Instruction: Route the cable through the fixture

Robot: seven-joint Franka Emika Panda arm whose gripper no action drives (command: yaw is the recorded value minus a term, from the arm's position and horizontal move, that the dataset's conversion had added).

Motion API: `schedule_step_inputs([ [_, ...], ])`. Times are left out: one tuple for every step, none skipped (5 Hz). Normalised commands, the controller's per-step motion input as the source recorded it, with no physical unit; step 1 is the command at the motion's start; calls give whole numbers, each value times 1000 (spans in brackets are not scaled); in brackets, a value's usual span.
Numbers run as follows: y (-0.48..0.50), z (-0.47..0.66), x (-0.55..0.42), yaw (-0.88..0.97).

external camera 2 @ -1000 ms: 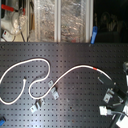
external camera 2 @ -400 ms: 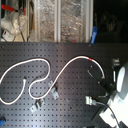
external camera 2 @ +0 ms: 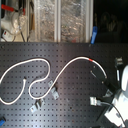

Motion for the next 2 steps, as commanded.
schedule_step_inputs([
  [-147,23,-134,0],
  [-264,217,-413,109],
])
